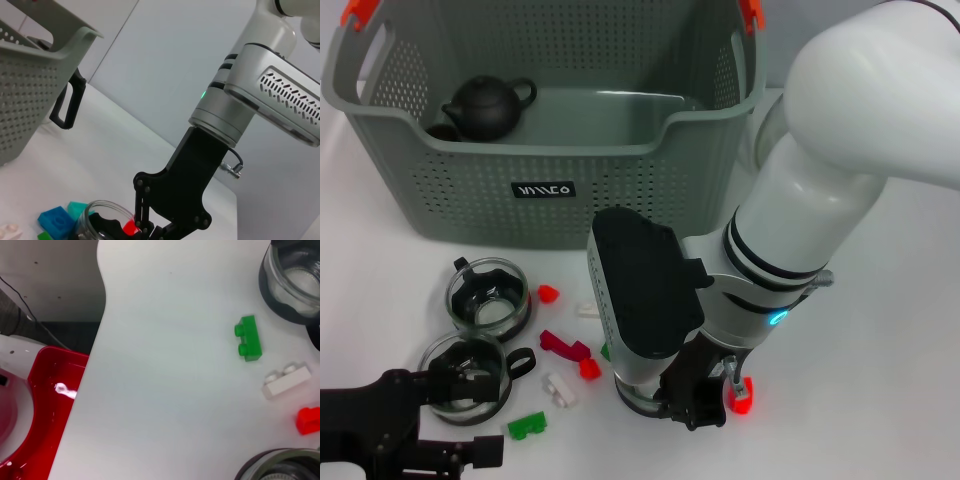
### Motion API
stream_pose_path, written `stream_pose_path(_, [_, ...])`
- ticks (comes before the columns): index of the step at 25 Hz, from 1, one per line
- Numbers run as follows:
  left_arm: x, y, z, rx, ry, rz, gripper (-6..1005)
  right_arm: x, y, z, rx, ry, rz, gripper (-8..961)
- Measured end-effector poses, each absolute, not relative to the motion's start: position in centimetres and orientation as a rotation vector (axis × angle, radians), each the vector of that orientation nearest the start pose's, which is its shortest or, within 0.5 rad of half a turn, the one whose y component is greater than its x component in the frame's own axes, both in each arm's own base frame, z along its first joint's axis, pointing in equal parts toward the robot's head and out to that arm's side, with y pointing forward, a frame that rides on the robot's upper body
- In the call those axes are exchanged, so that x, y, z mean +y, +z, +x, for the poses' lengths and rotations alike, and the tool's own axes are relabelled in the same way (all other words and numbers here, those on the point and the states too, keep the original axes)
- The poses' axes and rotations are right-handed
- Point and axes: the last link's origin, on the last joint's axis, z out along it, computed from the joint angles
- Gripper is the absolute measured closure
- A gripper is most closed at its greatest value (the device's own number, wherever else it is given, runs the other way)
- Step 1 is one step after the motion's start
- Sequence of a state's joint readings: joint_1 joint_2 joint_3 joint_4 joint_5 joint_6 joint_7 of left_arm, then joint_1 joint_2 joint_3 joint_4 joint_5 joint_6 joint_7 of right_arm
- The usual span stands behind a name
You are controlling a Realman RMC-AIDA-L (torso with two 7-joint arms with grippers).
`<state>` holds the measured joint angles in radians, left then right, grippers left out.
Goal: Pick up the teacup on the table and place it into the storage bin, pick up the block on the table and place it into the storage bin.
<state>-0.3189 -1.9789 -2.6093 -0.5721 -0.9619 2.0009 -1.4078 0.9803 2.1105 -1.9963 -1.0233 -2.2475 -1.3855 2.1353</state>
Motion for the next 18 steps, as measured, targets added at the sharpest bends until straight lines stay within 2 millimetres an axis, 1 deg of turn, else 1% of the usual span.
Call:
stream_pose_path(3, [21.3, 3.7, -32.2, -1.021, -0.883, -2.868, 124, 30.7, -13.4, 9.0, -0.358, -0.838, -3.161, 846])
stream_pose_path(6, [21.3, 3.7, -32.2, -1.02, -0.883, -2.868, 125, 30.7, -13.4, 9.0, -0.348, -0.836, -3.161, 882])
stream_pose_path(9, [21.3, 3.7, -32.2, -1.021, -0.882, -2.869, 125, 30.8, -13.1, 8.5, -0.349, -0.813, -3.161, 906])
stream_pose_path(11, [21.3, 3.8, -32.2, -1.021, -0.883, -2.871, 125, 30.9, -12.5, 7.6, -0.345, -0.768, -3.165, 907])
stream_pose_path(13, [21.2, 3.8, -32.2, -1.022, -0.885, -2.872, 125, 31.3, -11.5, 6.4, -0.321, -0.7, -3.172, 907])
stream_pose_path(18, [21.2, 3.8, -32.3, -1.034, -0.894, -2.871, 125, 33.1, -8.0, 2.8, -0.239, -0.511, -3.172, 906])
